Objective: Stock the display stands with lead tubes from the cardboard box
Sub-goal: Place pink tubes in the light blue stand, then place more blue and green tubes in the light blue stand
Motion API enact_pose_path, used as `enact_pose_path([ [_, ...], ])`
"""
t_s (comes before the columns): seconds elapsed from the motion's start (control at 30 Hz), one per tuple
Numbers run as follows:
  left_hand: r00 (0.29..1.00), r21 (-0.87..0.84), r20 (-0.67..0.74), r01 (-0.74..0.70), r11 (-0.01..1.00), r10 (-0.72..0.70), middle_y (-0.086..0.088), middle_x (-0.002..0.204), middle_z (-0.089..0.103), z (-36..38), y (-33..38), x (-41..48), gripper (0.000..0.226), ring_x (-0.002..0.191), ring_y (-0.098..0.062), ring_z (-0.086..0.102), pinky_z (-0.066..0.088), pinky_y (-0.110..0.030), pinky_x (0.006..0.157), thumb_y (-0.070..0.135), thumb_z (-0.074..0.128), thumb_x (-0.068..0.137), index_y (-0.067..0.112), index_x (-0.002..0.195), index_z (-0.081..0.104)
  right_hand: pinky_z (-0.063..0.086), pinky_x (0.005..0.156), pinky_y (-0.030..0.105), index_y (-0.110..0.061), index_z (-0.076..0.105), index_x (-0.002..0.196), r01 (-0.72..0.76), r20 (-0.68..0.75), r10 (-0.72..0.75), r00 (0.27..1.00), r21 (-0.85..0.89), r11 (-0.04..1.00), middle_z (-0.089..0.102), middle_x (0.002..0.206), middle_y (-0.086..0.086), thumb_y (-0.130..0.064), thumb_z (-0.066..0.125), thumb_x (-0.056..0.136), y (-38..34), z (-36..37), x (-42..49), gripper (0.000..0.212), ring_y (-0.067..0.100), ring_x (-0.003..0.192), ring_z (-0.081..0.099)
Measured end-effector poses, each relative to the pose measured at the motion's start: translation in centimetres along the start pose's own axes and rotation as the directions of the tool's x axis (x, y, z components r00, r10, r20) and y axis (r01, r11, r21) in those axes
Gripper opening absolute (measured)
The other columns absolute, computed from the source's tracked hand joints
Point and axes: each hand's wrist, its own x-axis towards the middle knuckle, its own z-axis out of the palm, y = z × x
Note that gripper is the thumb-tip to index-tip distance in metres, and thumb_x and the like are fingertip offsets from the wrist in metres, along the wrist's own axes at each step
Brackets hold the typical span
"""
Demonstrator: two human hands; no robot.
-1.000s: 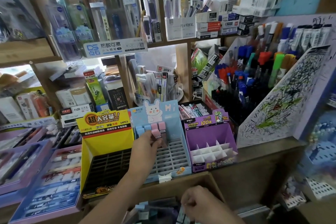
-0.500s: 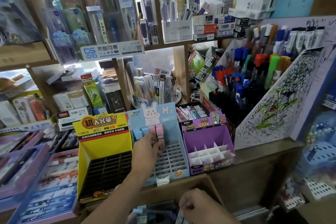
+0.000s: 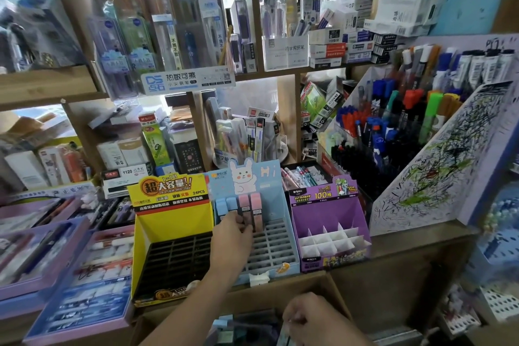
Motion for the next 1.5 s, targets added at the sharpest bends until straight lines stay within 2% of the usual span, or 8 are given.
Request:
enact_pose_path([
  [0.23, 1.0, 0.013, 0.013, 0.005, 1.0, -0.005, 0.017, 0.08, 0.055, -0.3, 0.0, -0.1, 0.034, 0.071, -0.001, 0.061, 0.047, -0.016, 0.054, 0.015, 0.069, 0.092, 0.035, 0.083, 0.043, 0.04, 0.1, 0.011, -0.035, 0.068, 0.104, -0.022, 0.009, 0.022, 1.0, 0.0, 1.0, 0.062, 0.111, -0.016, -0.04, 0.068, 0.093, -0.1, -0.1, 0.2, 0.012, -0.008, 0.103, 0.057],
  [0.43, 0.998, -0.014, 0.031, -0.046, 0.999, 0.046, 0.016, 0.084, 0.058, -1.2, -0.4, -0.6, 0.02, 0.075, 0.004, 0.057, 0.042, -0.01, 0.054, 0.018, 0.07, 0.092, 0.028, 0.094, 0.053, 0.05, 0.093, 0.017, -0.03, 0.07, 0.1, -0.062, 0.053, 0.062, 0.997, 0.003, 0.998, 0.069, 0.105, -0.009, -0.034, 0.068, 0.091, 0.5, 0.3, 1.4, 0.01, 0.0, 0.093, 0.067],
  [0.67, 0.995, -0.177, 0.093, -0.021, 0.984, 0.038, 0.002, 0.083, 0.073, -4.3, -1.6, -4.8, 0.007, 0.074, -0.012, 0.072, 0.063, -0.036, 0.068, 0.017, 0.067, 0.094, 0.023, 0.092, 0.064, 0.056, 0.073, 0.026, -0.026, 0.068, 0.097, 0.008, 0.126, -0.005, 0.992, -0.023, 1.0, 0.072, 0.098, 0.004, -0.025, 0.065, 0.094, 0.9, 0.7, 2.8, 0.004, 0.013, 0.081, 0.069],
  [0.87, 0.976, -0.018, 0.206, -0.065, 0.998, 0.067, 0.011, 0.082, 0.067, -6.9, -5.3, -10.9, 0.014, 0.08, -0.002, 0.064, 0.055, -0.023, 0.071, 0.024, 0.072, 0.09, 0.033, 0.088, 0.062, 0.054, 0.067, 0.02, -0.035, 0.065, 0.098, 0.111, 0.136, -0.101, 0.986, -0.069, 0.991, 0.072, 0.094, -0.004, -0.023, 0.066, 0.096, 0.1, 1.3, 2.1, 0.012, 0.005, 0.081, 0.07],
  [1.03, 0.912, 0.122, 0.383, 0.103, 0.987, -0.143, 0.012, 0.092, 0.069, -8.4, -9.2, -14.2, 0.017, 0.088, -0.004, 0.065, 0.056, -0.028, 0.08, 0.029, 0.074, 0.086, 0.031, 0.1, 0.065, 0.059, 0.081, 0.022, -0.03, 0.071, 0.107, 0.152, 0.21, -0.125, 0.97, -0.118, 0.981, 0.073, 0.099, -0.009, -0.028, 0.073, 0.092, -1.0, 2.9, 1.6, 0.015, 0.001, 0.093, 0.069],
  [1.13, 0.832, 0.251, 0.5, 0.124, 0.96, -0.239, 0.007, 0.118, 0.062, -8.6, -10.7, -15.4, 0.034, 0.114, -0.014, 0.058, 0.049, -0.032, 0.098, 0.035, 0.07, 0.085, 0.036, 0.117, 0.059, 0.057, 0.085, 0.018, -0.026, 0.07, 0.117, 0.205, 0.252, -0.153, 0.956, -0.194, 0.959, 0.071, 0.107, -0.012, -0.03, 0.078, 0.089, -2.1, 4.6, 1.6, 0.03, -0.002, 0.096, 0.066],
  [1.23, 0.839, 0.292, 0.5, 0.07, 0.954, -0.215, 0.008, 0.141, 0.051, -8.4, -11.2, -16.1, 0.052, 0.138, -0.013, 0.042, 0.037, -0.029, 0.112, 0.037, 0.066, 0.087, 0.033, 0.137, 0.053, 0.054, 0.096, 0.031, -0.021, 0.062, 0.13, 0.276, 0.295, -0.185, 0.937, -0.308, 0.91, 0.062, 0.122, -0.006, -0.039, 0.08, 0.085, -2.9, 6.1, 1.9, 0.051, 0.009, 0.11, 0.061],
  [1.5, 0.855, 0.311, 0.419, 0.182, 0.933, -0.306, 0.008, 0.128, 0.055, -7.7, -11.8, -16.4, 0.065, 0.128, -0.021, 0.047, 0.048, -0.036, 0.105, 0.033, 0.074, 0.079, 0.034, 0.139, 0.049, 0.028, 0.122, 0.042, -0.017, 0.027, 0.159, 0.321, 0.378, -0.149, 0.914, -0.447, 0.835, 0.03, 0.161, 0.0, -0.047, 0.079, 0.084, -2.2, 8.4, 3.3, 0.096, 0.021, 0.149, 0.026],
])
